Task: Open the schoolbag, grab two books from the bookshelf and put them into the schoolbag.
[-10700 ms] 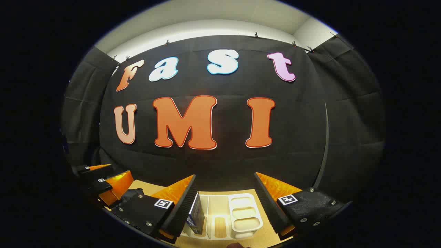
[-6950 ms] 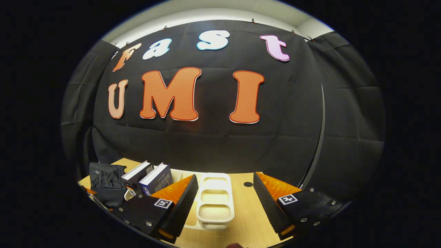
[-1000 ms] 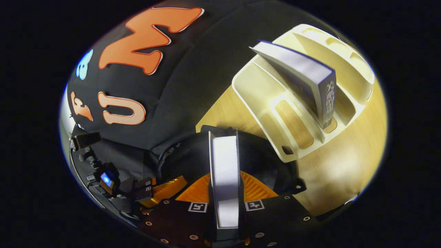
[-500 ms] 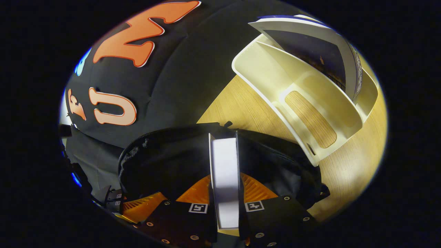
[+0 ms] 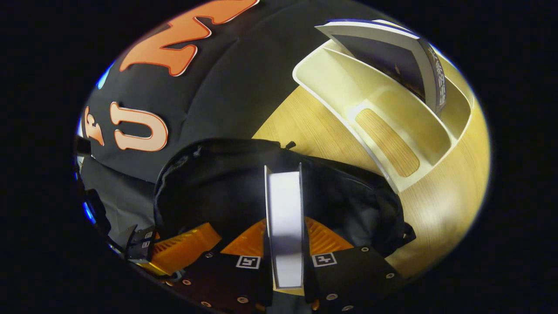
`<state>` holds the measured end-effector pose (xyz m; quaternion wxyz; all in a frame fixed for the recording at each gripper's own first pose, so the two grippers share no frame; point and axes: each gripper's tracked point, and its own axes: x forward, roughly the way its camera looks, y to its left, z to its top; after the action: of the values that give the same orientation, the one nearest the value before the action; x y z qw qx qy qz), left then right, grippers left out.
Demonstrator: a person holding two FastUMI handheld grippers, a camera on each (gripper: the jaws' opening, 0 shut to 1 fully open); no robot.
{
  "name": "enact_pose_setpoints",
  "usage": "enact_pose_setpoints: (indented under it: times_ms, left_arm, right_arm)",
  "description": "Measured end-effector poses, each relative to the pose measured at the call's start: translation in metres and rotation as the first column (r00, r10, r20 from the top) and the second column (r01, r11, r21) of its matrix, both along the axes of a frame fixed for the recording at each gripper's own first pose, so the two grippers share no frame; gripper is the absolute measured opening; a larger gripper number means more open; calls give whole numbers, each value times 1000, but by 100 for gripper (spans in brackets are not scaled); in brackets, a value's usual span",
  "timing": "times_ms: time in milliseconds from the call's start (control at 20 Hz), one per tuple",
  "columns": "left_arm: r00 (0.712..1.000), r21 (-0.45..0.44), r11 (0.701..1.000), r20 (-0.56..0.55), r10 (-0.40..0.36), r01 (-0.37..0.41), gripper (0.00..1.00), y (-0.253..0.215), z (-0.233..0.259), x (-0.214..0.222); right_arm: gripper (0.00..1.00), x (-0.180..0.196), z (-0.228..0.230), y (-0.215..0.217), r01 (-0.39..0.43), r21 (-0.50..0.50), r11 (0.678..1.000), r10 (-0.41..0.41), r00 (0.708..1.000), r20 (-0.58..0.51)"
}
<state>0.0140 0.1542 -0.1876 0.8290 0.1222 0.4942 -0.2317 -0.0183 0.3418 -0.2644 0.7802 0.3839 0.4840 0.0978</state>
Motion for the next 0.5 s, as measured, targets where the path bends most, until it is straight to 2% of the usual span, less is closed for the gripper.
enact_pose_setpoints:
  times_ms: [150,500]
  left_arm:
    - [1000,6,1000,9,-28,28,4,-6,1,-2]
    - [1000,-9,1000,9,-20,20,4,-6,1,-8]
  right_arm:
    - [28,-3,-5,9,-8,14,1000,8,1000,-7]
    - [29,10,-18,25,-9,71,997,11,1000,-27]
